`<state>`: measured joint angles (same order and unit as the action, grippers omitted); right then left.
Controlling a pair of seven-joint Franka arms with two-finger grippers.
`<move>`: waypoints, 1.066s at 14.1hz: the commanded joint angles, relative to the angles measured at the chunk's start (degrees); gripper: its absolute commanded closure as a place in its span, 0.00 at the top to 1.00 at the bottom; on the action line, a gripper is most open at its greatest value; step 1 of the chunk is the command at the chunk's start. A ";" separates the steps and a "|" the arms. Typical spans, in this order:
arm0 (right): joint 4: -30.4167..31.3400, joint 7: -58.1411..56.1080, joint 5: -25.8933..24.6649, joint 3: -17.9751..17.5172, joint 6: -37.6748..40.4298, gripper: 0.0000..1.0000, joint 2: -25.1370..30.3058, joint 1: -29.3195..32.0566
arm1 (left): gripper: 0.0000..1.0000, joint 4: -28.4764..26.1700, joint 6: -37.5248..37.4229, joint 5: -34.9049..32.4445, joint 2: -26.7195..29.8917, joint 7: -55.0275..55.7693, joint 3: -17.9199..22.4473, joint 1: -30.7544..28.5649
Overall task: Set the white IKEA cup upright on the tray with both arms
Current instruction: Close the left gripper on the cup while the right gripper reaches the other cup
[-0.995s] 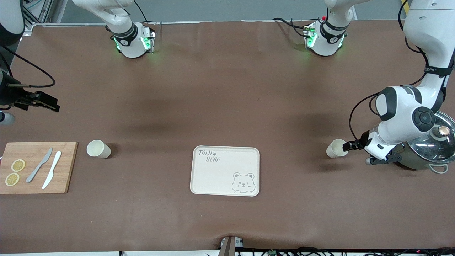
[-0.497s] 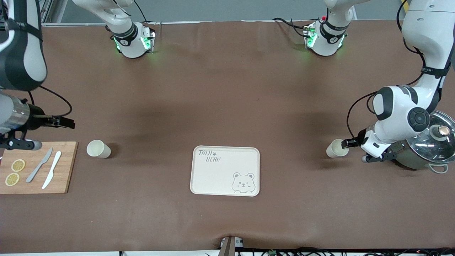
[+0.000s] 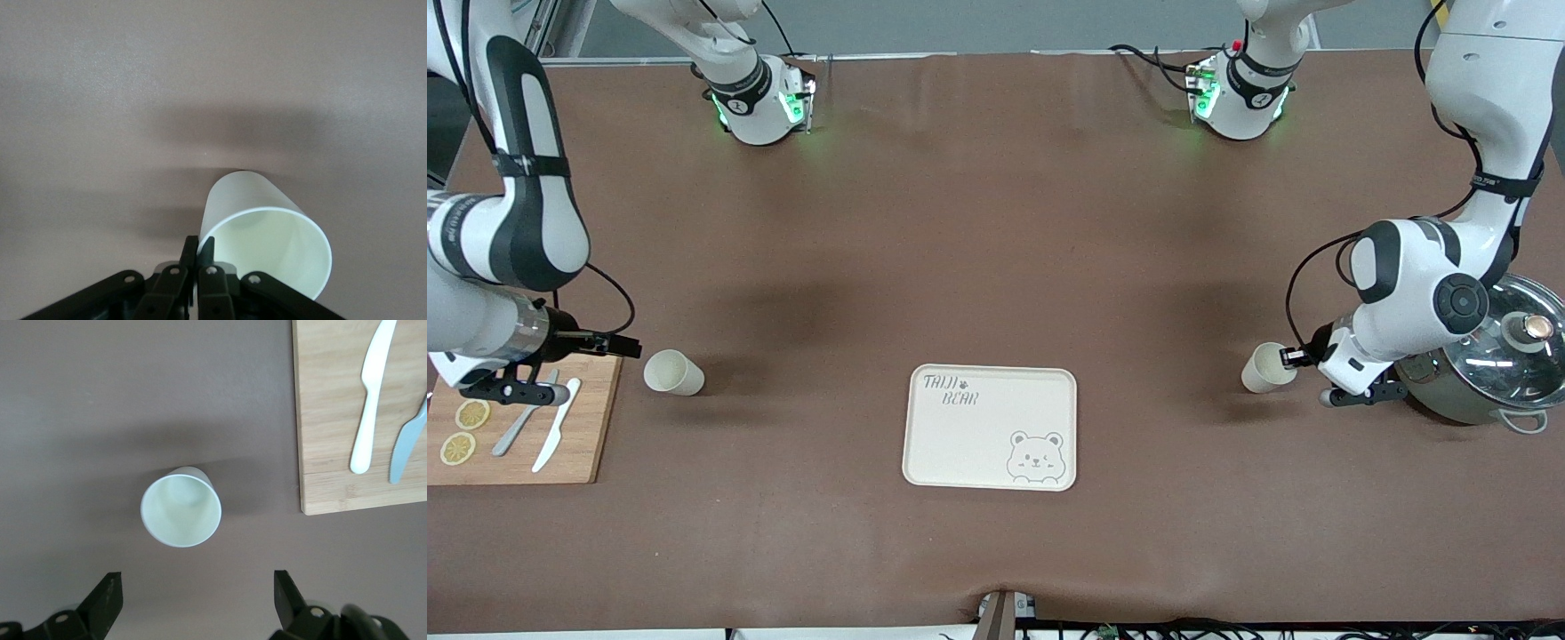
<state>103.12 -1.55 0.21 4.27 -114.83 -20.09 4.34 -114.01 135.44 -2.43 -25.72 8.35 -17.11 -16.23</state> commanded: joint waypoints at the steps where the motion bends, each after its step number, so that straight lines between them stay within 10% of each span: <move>1: 0.59 -0.91 1.11 -0.85 -1.01 1.00 -0.82 1.81 | 0.00 0.37 -0.18 -0.30 0.14 -0.53 -0.11 0.49; 7: 1.12 -0.91 3.40 -0.85 -3.56 1.00 -4.60 2.78 | 0.00 4.84 -3.06 -0.12 1.55 4.21 -3.88 1.81; 15: 5.34 -1.17 6.74 -1.02 -9.54 1.00 -6.72 4.01 | 0.00 24.69 -12.92 0.40 -5.82 26.33 -4.16 17.61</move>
<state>107.03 -1.78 5.77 4.19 -123.35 -27.52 7.50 -95.53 124.57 -2.42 -27.34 29.33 -21.43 -2.49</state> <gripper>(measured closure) 0.000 0.969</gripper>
